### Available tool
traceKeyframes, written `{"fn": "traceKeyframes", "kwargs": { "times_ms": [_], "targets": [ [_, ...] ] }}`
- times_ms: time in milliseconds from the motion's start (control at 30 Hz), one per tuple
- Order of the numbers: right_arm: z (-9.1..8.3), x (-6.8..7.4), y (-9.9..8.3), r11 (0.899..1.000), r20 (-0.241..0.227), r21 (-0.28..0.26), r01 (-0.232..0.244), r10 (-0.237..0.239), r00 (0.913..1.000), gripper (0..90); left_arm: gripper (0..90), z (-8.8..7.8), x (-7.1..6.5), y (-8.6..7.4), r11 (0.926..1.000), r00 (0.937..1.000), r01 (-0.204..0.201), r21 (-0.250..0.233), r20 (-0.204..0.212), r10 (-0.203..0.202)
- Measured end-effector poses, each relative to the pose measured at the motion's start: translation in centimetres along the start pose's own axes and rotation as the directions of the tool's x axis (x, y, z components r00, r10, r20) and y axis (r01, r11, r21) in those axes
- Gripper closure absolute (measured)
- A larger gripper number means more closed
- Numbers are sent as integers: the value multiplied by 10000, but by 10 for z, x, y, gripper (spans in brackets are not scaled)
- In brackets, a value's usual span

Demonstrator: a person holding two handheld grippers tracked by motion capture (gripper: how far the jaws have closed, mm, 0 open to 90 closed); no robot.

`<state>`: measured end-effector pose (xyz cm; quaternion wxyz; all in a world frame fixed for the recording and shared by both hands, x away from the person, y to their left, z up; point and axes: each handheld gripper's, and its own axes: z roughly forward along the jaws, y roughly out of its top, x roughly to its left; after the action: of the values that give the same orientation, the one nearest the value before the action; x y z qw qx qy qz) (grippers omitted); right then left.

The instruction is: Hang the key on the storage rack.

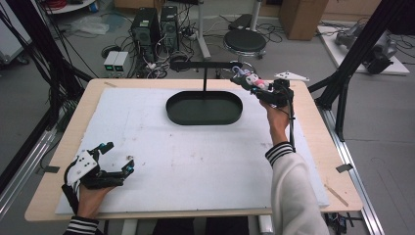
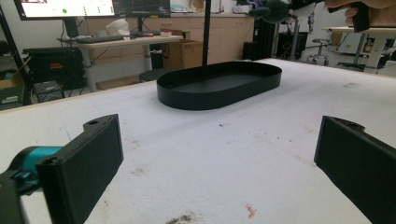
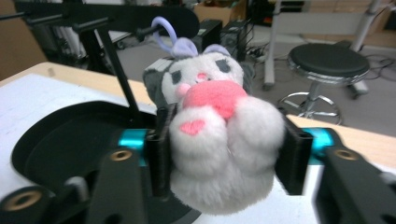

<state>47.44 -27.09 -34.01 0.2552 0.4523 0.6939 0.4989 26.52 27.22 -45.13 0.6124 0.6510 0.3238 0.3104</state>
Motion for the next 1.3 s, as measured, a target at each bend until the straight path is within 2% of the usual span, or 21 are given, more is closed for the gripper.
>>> {"fn": "traceKeyframes", "kwargs": {
  "times_ms": [33,67,133,167,200,300,467,500,533,600,700,833,1000,1033,1100,1233,1267,1300],
  "targets": [
    [1,-1,-1,10000,-81,87,-49,50,10000,191,17,0,0,0,10000,10000,4,2,-12,-4],
    [3,-1,-2,9996,-22,295,3,-2,10000,97,17,0,0,0,10000,10000,-17,18,-4,17],
    [0,0,-5,9974,-1,648,322,-323,9995,88,17,1,0,0,10000,10000,-52,48,8,52],
    [-4,1,-7,9976,-7,521,456,-456,9990,80,17,1,0,0,10000,10000,-59,40,-3,59],
    [-9,2,-9,9983,-195,336,468,-461,9987,12,17,0,0,0,10000,10000,-57,41,-2,57],
    [-27,1,-17,9977,-695,-356,569,-593,9958,5,17,0,-1,0,10000,10000,-69,26,-5,69],
    [-63,-1,-42,9862,-1472,-1373,926,-1128,9827,4,17,-1,-1,0,9999,9999,-113,-52,-38,113],
    [-69,-1,-48,9841,-1645,-1507,941,-1189,9792,4,17,-1,-1,0,9999,9999,-108,-90,-52,108],
    [-75,-1,-52,9862,-1780,-1359,947,-1183,9769,4,17,-1,-1,0,9998,9999,-101,-143,-48,101],
    [-87,0,-64,9763,-1876,-1886,1064,-1422,9719,4,17,-2,-1,-1,9998,10000,-55,-176,-68,54],
    [-101,1,-82,9714,-2135,-2161,982,-1452,9661,4,17,-2,-1,-1,9998,9999,-105,-181,-81,104],
    [-112,4,-105,9628,-2344,-2537,933,-1548,9597,4,17,-3,-1,-1,9996,9999,-108,-269,-112,105],
    [-120,9,-133,9531,-2408,-2884,913,-1645,9565,4,17,-4,-1,-1,9991,9999,-128,-396,-88,124],
    [-121,11,-137,9527,-2339,-2876,978,-1688,9575,4,17,-4,-2,-1,9991,9999,-132,-405,-98,128],
    [-122,13,-146,9449,-2186,-3083,1099,-1829,9585,4,17,-4,-2,-2,9990,9998,-149,-427,-98,145],
    [-121,13,-160,9427,-2179,-3194,962,-1719,9607,4,17,-5,-2,-2,9988,9998,-176,-461,-119,171],
    [-121,13,-164,9462,-2188,-3120,852,-1588,9627,4,17,-5,-2,-2,9986,9998,-178,-504,-142,171],
    [-120,11,-167,9426,-2160,-3227,856,-1614,9630,4,17,-5,-2,-2,9985,9997,-180,-519,-155,172]
  ]
}}
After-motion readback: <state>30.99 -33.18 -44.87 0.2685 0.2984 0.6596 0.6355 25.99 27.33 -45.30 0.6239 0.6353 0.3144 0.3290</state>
